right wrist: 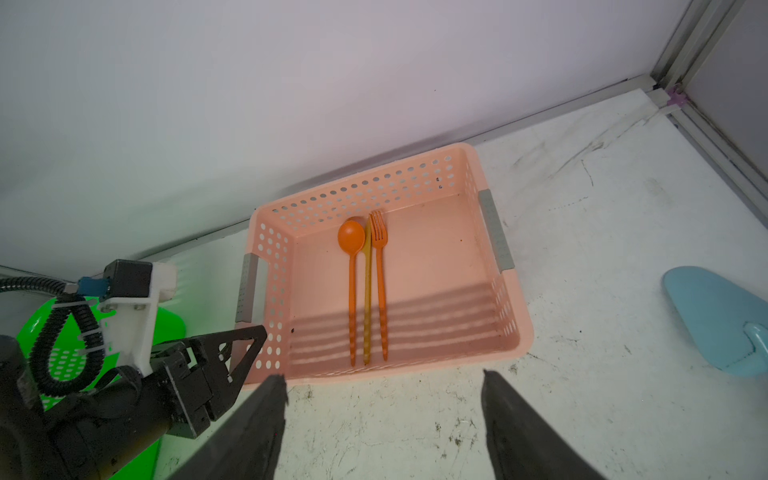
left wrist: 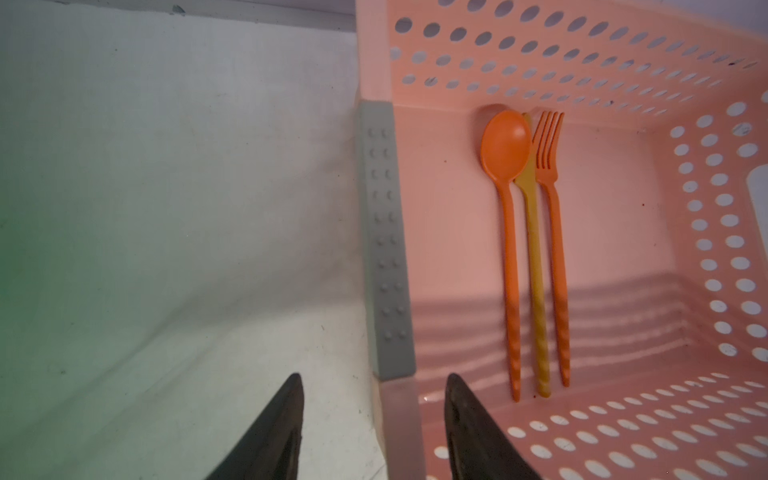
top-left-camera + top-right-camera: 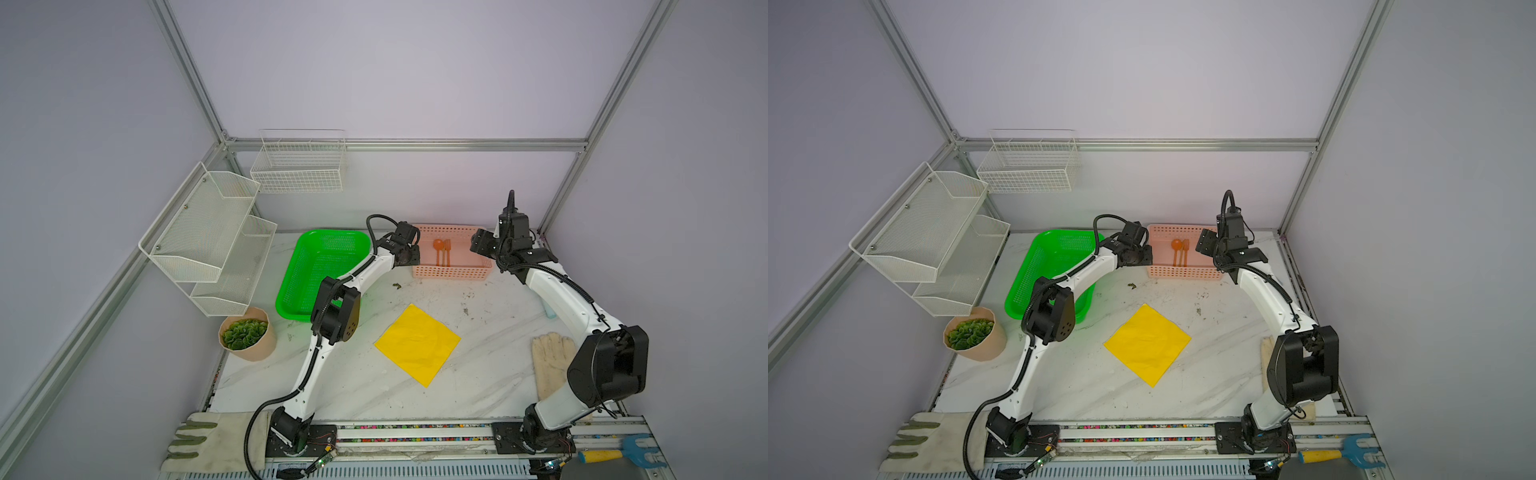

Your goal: Place the utensils on the paper napkin and roll it up

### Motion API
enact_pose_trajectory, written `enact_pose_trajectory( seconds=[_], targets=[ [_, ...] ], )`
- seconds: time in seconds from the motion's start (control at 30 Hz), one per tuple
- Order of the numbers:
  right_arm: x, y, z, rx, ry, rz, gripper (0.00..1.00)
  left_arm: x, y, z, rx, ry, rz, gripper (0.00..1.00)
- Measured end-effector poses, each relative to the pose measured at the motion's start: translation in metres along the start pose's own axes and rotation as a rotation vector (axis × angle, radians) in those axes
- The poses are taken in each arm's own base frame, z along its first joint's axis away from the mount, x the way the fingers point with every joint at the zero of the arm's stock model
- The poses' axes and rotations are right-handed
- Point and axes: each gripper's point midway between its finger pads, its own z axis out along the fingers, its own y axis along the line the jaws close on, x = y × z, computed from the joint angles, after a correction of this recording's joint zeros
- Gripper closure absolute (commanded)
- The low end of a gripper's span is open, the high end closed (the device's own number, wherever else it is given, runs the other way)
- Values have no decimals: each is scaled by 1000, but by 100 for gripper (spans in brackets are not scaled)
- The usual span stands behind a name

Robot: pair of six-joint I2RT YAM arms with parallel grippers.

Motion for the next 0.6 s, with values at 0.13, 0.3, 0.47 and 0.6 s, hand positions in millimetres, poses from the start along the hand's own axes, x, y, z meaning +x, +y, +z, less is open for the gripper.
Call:
enact_pose_trajectory(
  seconds=[0.13, 0.3, 0.47, 0.6],
  targets=[
    [0, 0, -1, -3, -1, 3, 24, -1, -1, 0, 5, -5, -1, 54],
    [-4, 2, -6, -10, -16, 6, 24, -1, -1, 0, 4, -3, -5, 66],
    [-8, 3, -11, -15, -28, 9, 24, -1, 0, 0, 0, -4, -21, 74],
    [-9, 4, -13, -18, -31, 10, 24, -1, 2, 0, -14, -8, -28, 78]
  ],
)
